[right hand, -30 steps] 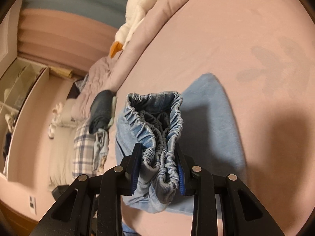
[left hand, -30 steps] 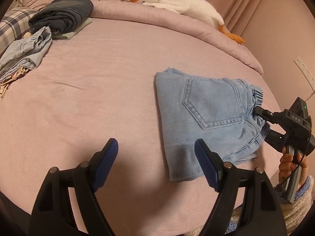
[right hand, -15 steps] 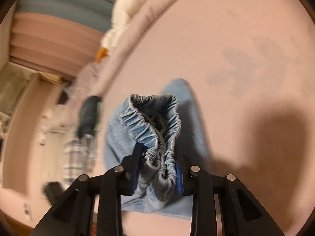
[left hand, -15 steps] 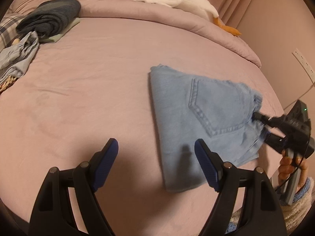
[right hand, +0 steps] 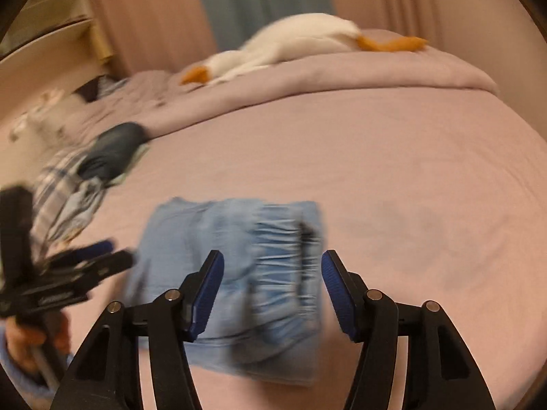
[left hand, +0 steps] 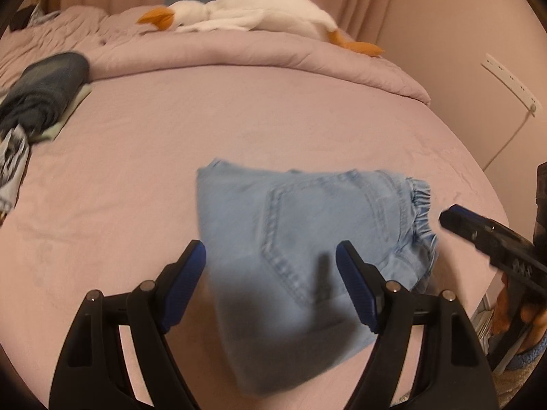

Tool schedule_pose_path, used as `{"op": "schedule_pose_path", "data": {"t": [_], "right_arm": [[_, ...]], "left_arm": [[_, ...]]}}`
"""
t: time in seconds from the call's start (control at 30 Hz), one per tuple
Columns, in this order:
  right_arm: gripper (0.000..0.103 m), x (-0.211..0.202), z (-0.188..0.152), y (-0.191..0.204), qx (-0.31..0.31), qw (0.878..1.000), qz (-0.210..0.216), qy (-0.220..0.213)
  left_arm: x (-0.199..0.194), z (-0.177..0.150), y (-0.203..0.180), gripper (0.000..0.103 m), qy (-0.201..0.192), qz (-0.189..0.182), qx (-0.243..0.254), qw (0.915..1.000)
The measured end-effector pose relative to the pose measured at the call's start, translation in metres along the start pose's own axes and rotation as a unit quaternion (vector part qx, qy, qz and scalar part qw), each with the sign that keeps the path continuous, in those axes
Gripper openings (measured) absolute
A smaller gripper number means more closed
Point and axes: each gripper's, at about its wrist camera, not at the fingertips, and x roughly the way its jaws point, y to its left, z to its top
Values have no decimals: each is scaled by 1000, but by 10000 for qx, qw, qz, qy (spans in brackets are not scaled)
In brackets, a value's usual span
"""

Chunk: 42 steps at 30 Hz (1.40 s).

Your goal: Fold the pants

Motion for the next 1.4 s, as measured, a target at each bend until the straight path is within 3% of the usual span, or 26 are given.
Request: {"op": "schedule_pose_path", "data": {"t": [0.07, 0.17, 0.37, 0.7, 0.9, 1.03, 1.23, 1.4], "right_arm": [[38, 8, -3, 10, -250, 9994, 174, 140], [27, 16, -12, 18, -545, 9979, 169, 304], [21, 19, -19, 17, -728, 9962, 61, 483], [20, 20, -20, 8, -507, 9961, 294, 656], [20, 13, 8, 9, -159, 9969, 747, 175], [20, 27, 27, 22, -375, 9974, 606, 106], [17, 64, 26, 6, -89, 9983, -39, 571], [17, 62, 27, 3, 16, 9983, 54, 579]], "left_arm": [[5, 5, -7, 69, -42, -21, 140, 9999], [12, 10, -13, 58, -33, -50, 290, 9996], [30, 15, -25, 32, 101, -89, 592, 9982], [68, 11, -33, 31, 511, 238, 925, 9941], [67, 11, -31, 31, 502, 238, 901, 9944], [66, 10, -32, 31, 510, 238, 899, 9944], [63, 10, -33, 32, 469, 187, 879, 9949], [57, 6, -29, 33, 487, 202, 830, 9951]]}}
